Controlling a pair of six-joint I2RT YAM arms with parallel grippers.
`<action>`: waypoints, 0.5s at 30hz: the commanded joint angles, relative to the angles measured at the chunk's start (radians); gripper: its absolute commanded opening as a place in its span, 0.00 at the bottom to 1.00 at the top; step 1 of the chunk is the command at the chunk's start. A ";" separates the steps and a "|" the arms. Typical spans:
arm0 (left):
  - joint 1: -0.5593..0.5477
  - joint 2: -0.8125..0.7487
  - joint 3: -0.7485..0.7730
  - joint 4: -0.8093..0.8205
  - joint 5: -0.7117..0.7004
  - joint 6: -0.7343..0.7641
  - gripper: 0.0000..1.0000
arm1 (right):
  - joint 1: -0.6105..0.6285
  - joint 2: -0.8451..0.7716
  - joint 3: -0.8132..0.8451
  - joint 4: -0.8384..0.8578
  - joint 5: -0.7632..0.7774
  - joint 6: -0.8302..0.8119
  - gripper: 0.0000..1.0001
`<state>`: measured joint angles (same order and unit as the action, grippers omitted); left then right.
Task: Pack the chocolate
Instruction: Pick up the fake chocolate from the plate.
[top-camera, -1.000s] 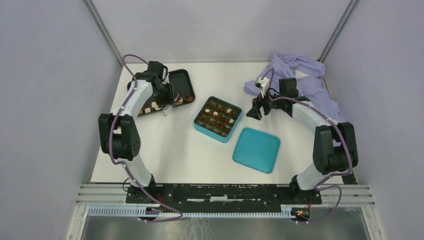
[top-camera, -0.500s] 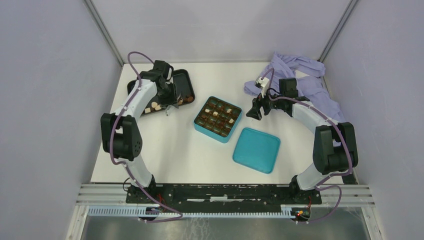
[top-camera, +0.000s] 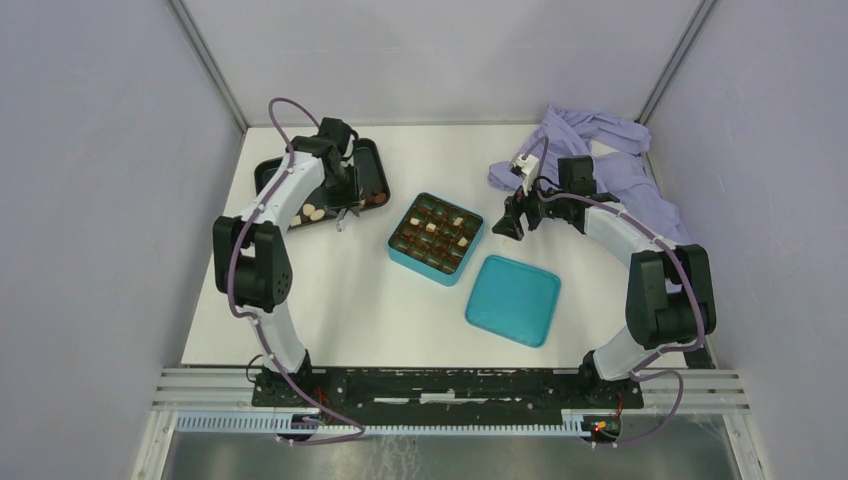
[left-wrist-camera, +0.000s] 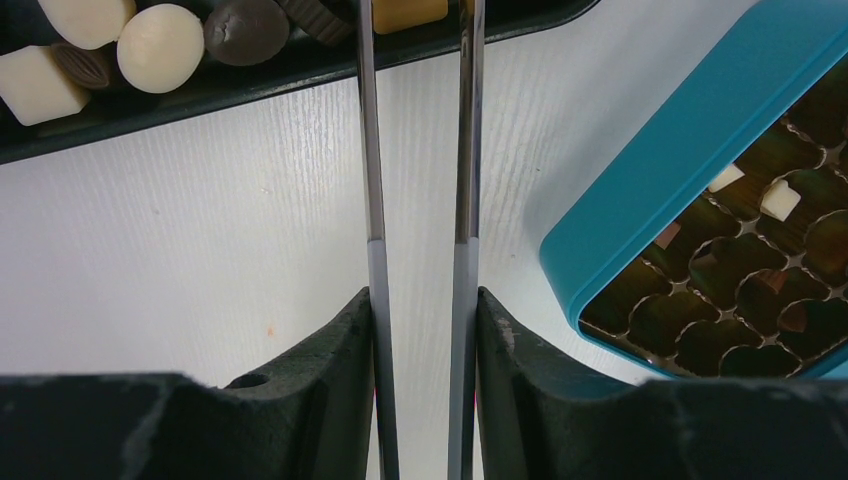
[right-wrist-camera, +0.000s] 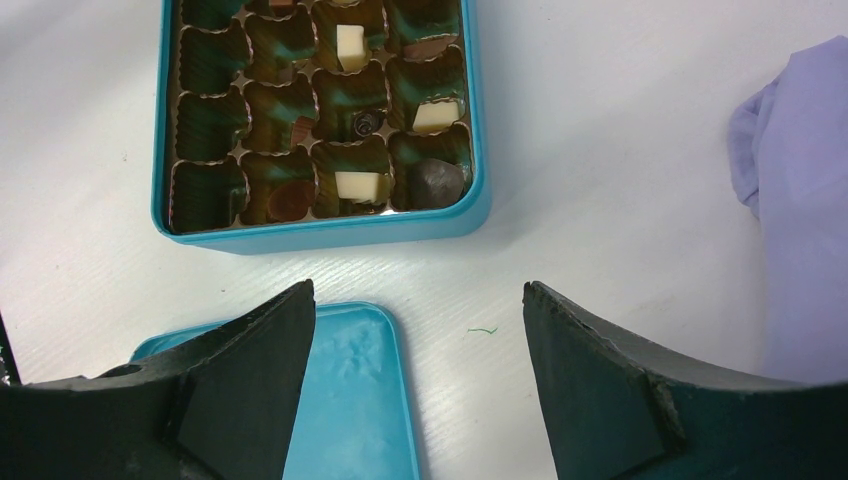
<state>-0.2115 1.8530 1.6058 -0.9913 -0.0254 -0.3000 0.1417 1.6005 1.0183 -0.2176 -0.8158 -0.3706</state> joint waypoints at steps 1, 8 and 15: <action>-0.010 0.023 0.061 -0.037 -0.046 0.027 0.43 | -0.005 -0.012 0.004 0.035 -0.029 0.004 0.82; -0.034 0.057 0.118 -0.099 -0.096 0.028 0.44 | -0.006 -0.014 0.003 0.036 -0.028 0.002 0.82; -0.042 0.095 0.159 -0.134 -0.080 0.026 0.45 | -0.005 -0.021 -0.004 0.040 -0.028 0.004 0.82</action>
<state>-0.2489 1.9270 1.6989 -1.0836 -0.0963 -0.3000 0.1413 1.6005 1.0183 -0.2176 -0.8158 -0.3706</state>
